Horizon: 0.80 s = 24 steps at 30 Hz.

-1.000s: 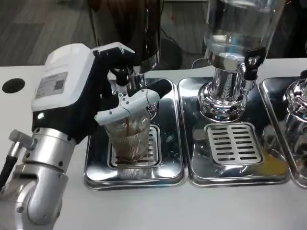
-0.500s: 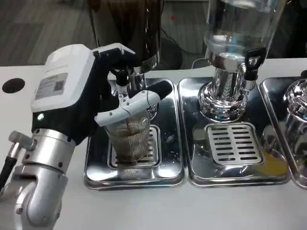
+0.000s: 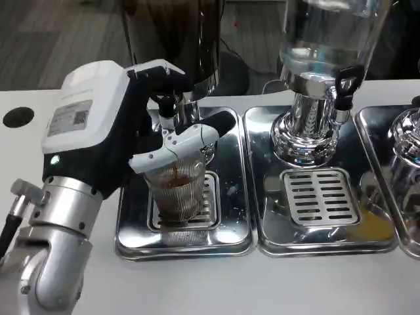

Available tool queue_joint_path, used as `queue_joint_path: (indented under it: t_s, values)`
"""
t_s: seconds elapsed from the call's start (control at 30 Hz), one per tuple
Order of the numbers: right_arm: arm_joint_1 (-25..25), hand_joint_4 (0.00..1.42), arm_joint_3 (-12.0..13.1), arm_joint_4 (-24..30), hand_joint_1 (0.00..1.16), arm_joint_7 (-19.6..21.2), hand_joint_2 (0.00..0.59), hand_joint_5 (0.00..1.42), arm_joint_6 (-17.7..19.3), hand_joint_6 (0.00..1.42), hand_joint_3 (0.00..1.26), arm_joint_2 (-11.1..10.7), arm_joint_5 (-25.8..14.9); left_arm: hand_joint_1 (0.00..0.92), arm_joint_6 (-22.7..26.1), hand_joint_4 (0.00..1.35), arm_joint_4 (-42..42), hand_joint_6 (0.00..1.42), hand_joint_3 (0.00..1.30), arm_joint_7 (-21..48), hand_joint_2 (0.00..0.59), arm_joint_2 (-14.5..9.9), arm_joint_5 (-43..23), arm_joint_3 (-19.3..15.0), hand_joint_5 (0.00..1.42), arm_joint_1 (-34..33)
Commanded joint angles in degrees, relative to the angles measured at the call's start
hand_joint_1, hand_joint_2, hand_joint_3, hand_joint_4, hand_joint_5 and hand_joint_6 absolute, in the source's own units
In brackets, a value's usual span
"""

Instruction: Grasp the cup under the faucet to collect the drink, then remove the cup.

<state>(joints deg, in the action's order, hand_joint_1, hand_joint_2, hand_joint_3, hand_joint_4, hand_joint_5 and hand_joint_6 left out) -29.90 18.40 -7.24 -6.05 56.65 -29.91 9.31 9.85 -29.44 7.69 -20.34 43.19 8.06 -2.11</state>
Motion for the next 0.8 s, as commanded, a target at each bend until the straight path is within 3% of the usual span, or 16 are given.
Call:
queue_joint_path:
  t_s: [0.03,0.33,0.63,0.8]
  values:
    - [-0.25,0.04,0.34,-0.13,0.34,-0.62,0.429,0.06,0.55,0.00,0.21,-0.30,-0.63,0.031,-0.28,0.53,0.05,1.12,0.53,2.14,0.066,-0.03,-0.42,1.24,0.97,1.65]
    - [-0.29,0.04,0.16,-0.17,0.34,-0.66,0.429,0.06,0.45,0.00,0.21,-0.18,-0.61,0.031,0.01,0.51,0.37,1.12,0.52,2.06,0.066,0.27,-1.04,0.52,0.97,0.64]
    - [-0.12,0.04,-0.14,-0.87,0.34,-0.84,0.429,0.06,0.55,0.00,0.21,-0.04,-0.59,0.019,-1.15,0.26,0.89,1.10,0.30,-0.67,0.067,1.27,-5.18,-3.18,0.89,0.53]
    - [0.00,0.05,-0.07,-0.86,0.34,-1.02,0.429,0.06,0.53,0.00,0.21,-0.08,-0.85,0.002,-1.08,0.24,0.09,1.08,0.26,-0.87,0.055,1.05,-5.76,-4.78,0.78,0.27]
